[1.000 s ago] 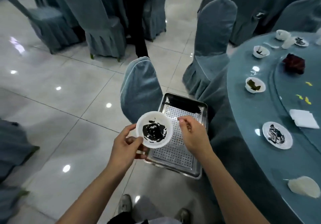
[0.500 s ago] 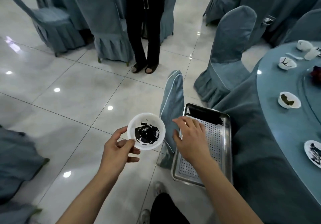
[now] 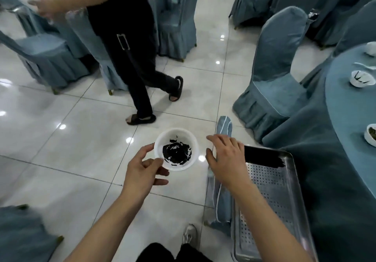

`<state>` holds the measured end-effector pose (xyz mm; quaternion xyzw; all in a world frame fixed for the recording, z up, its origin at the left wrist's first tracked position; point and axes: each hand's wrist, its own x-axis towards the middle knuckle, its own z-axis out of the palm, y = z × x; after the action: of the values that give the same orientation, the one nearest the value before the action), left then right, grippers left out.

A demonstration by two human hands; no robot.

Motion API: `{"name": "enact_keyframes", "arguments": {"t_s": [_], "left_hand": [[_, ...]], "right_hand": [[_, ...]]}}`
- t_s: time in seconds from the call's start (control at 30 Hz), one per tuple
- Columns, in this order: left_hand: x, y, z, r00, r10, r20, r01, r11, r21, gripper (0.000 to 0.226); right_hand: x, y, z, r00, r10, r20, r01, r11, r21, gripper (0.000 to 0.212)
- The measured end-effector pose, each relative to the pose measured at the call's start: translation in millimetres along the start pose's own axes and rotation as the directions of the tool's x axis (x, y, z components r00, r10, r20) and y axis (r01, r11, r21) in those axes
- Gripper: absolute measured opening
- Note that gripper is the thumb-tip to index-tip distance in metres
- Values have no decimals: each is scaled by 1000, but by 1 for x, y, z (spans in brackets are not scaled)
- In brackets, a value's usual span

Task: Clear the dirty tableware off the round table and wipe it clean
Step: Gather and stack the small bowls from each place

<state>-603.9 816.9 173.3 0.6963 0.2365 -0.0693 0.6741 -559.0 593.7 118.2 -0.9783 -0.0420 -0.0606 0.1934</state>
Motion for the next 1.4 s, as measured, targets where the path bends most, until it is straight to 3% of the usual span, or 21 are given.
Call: {"name": "enact_keyframes", "arguments": {"t_s": [0.2, 0.5, 0.73, 1.0, 1.4], "left_hand": [[91, 46, 3, 995, 8, 100, -10, 1000, 15, 37], [261, 125, 28, 934, 20, 356, -62, 992, 107, 39], [346, 169, 76, 834, -16, 551, -123, 969, 214, 39], [411, 201, 190, 708, -68, 703, -187, 942, 280, 38], [441, 240, 364, 507, -137, 851, -292, 902, 319, 37]], "right_hand": [[80, -7, 9, 994, 74, -77, -77, 996, -36, 35], [209, -11, 29, 932, 304, -196, -325, 942, -84, 36], [257, 2, 28, 813, 523, -256, -552, 832, -51, 36], [300, 73, 18, 651, 684, -330, -716, 698, 34, 34], [332, 182, -27, 406, 793, -455, -864, 495, 94, 33]]}}
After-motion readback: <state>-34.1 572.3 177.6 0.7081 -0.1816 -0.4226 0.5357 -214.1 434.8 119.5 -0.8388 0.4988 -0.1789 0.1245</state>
